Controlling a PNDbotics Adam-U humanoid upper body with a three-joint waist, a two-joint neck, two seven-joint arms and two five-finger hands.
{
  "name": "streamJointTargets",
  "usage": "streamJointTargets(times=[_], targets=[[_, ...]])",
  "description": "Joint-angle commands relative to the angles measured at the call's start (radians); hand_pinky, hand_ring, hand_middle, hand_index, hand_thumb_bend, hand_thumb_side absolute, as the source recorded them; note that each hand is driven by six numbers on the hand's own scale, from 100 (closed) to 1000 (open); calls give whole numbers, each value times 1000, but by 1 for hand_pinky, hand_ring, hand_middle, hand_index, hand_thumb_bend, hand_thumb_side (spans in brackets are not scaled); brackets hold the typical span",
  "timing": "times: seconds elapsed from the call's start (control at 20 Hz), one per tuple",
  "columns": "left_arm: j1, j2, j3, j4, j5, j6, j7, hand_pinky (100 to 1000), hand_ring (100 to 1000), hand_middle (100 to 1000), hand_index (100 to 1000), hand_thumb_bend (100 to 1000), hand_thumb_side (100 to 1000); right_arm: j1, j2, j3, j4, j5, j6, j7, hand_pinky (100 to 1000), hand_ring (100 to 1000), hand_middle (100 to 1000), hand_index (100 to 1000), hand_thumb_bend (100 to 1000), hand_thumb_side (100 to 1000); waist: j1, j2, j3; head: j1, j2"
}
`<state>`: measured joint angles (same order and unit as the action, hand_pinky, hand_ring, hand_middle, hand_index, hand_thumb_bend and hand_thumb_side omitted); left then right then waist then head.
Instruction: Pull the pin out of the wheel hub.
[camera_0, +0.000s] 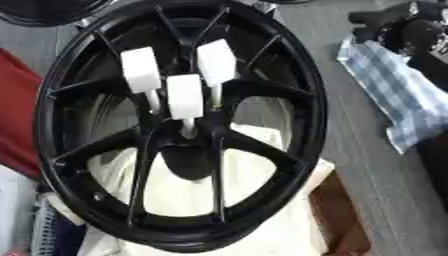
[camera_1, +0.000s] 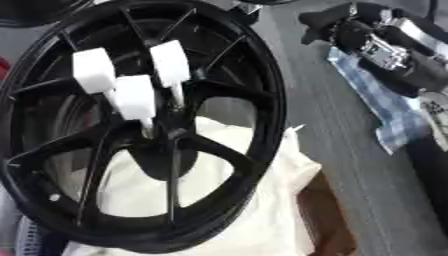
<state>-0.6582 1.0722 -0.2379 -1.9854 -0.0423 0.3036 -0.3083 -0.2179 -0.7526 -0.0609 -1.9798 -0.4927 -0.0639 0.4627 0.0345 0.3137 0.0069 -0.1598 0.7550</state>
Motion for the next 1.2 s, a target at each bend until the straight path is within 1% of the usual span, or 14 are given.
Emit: streamJointTargets(times=[0.05, 0.1, 0.15, 0.25, 0.35, 0.4, 0.6, 0.7, 0.8, 1.0, 1.05, 1.1, 1.15, 1.2], targets=[[-88, 67, -55, -15, -41, 30, -171, 833, 754, 742, 818, 100, 410, -2, -41, -5, -20, 18, -6, -1, 1000, 1000, 671, 779, 100, 616, 1, -27, 1, -11, -2], [-124, 62, -74, -15, -73, 27, -247, 867, 797, 764, 829, 100, 461, 0, -44, -3, -20, 24, -6, -2, 1000, 1000, 671, 779, 100, 617, 2, -27, 2, -12, -6], [-162, 53, -92, -15, -107, 22, -334, 874, 807, 769, 836, 100, 489, 3, -47, -2, -20, 30, -8, -2, 1000, 1000, 670, 777, 100, 616, 3, -27, 2, -12, -10], [-233, 26, -117, -15, -162, 17, -473, 890, 823, 780, 846, 100, 515, 6, -52, 0, -20, 35, -13, -4, 1000, 1000, 668, 775, 100, 612, 3, -29, 1, -14, -15], [-293, -5, -145, -13, -199, 30, -562, 886, 822, 777, 847, 100, 557, 8, -56, 1, -20, 37, -19, -4, 1000, 1000, 667, 775, 100, 608, 2, -31, -1, -15, -17], [-321, -23, -168, -3, -212, 45, -581, 883, 818, 774, 847, 100, 564, 9, -58, 2, -20, 38, -23, -3, 1000, 1000, 667, 774, 100, 607, 1, -32, -3, -15, -16], [-439, -124, -268, 83, -226, 98, -598, 870, 802, 766, 868, 100, 598, 10, -58, 4, -20, 39, -27, -4, 1000, 1000, 666, 773, 100, 607, -5, -35, -14, -12, -8], [-487, -173, -295, 127, -229, 116, -598, 867, 798, 765, 871, 100, 596, 11, -57, 5, -20, 40, -25, -4, 1000, 1000, 665, 773, 100, 608, -6, -37, -16, -8, -8], [-524, -216, -317, 168, -222, 129, -599, 865, 797, 769, 877, 100, 654, 10, -55, 7, -20, 40, -20, -4, 1000, 1000, 664, 772, 100, 610, -6, -38, -18, -4, -9], [-567, -275, -361, 225, -225, 144, -599, 901, 824, 793, 897, 268, 702, 2, -53, 13, -20, 38, -13, 0, 1000, 1000, 663, 771, 100, 611, -6, -37, -24, 7, -14], [-571, -284, -369, 235, -231, 143, -599, 918, 835, 793, 896, 377, 718, 1, -52, 13, -20, 38, -12, 1, 1000, 1000, 662, 770, 100, 612, -6, -36, -25, 9, -15], [-574, -293, -376, 245, -242, 141, -599, 918, 835, 793, 896, 377, 718, 0, -51, 14, -20, 38, -10, 1, 1000, 1000, 662, 770, 100, 612, -6, -35, -27, 12, -16], [-576, -300, -383, 256, -253, 136, -599, 927, 841, 790, 894, 472, 739, -2, -50, 14, -20, 38, -8, 0, 1000, 1000, 660, 769, 100, 614, -6, -34, -28, 16, -17], [-577, -308, -392, 270, -265, 128, -599, 932, 847, 794, 897, 502, 763, -3, -49, 15, -20, 38, -5, 0, 1000, 1000, 660, 769, 100, 615, -5, -32, -29, 19, -17]])
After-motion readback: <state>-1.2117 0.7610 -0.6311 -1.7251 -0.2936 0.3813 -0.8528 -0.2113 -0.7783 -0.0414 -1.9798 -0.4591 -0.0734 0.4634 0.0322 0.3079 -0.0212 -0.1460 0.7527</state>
